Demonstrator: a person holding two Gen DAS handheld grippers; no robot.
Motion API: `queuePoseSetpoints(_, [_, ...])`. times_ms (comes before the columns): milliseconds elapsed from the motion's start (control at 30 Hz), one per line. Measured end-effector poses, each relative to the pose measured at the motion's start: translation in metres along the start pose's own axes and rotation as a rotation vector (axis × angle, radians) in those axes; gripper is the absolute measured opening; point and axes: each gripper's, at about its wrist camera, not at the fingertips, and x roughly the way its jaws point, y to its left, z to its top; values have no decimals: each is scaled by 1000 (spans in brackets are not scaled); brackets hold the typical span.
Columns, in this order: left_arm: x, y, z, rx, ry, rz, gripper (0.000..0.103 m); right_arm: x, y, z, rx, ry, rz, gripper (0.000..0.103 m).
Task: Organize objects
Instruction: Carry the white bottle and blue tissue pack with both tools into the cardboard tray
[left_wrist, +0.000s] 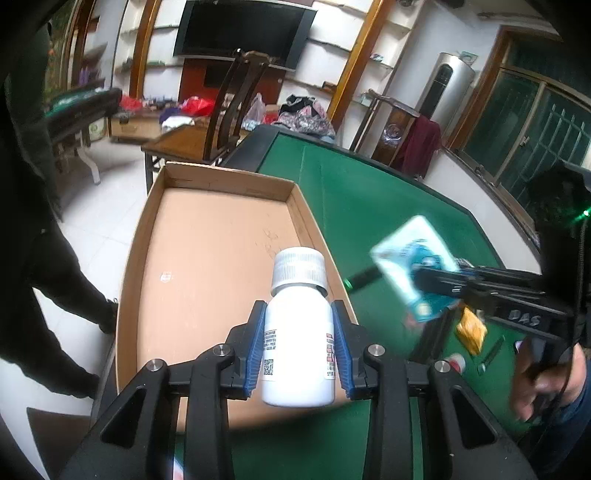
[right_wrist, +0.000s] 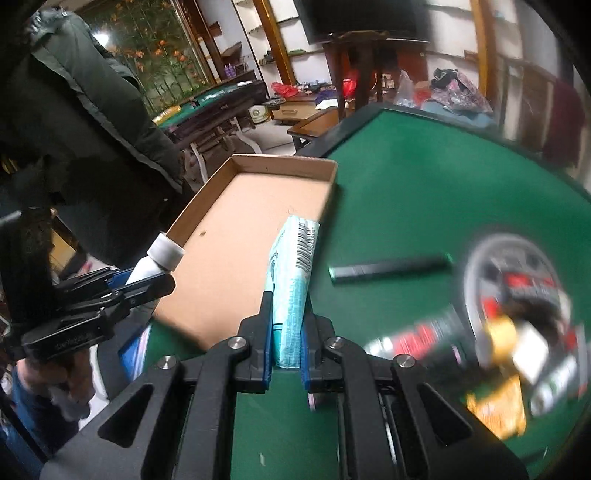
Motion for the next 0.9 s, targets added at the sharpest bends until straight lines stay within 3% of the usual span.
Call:
queuePoseSetpoints(200, [54,13,24,-73,71,1,30,72,-4,58,60,32,-39,9])
queuePoseSetpoints(367, [85,14,44,-135,78,-20,30,109,-21,88,106,52,-66,9])
queuePoseSetpoints(500, [105,17,52,-181,84,-46,30,127,-25,103,93,54,-120,9])
queuePoseSetpoints(900, [132,18,51,-200,112,-29,30,156,-41,116,115,93,-98,9])
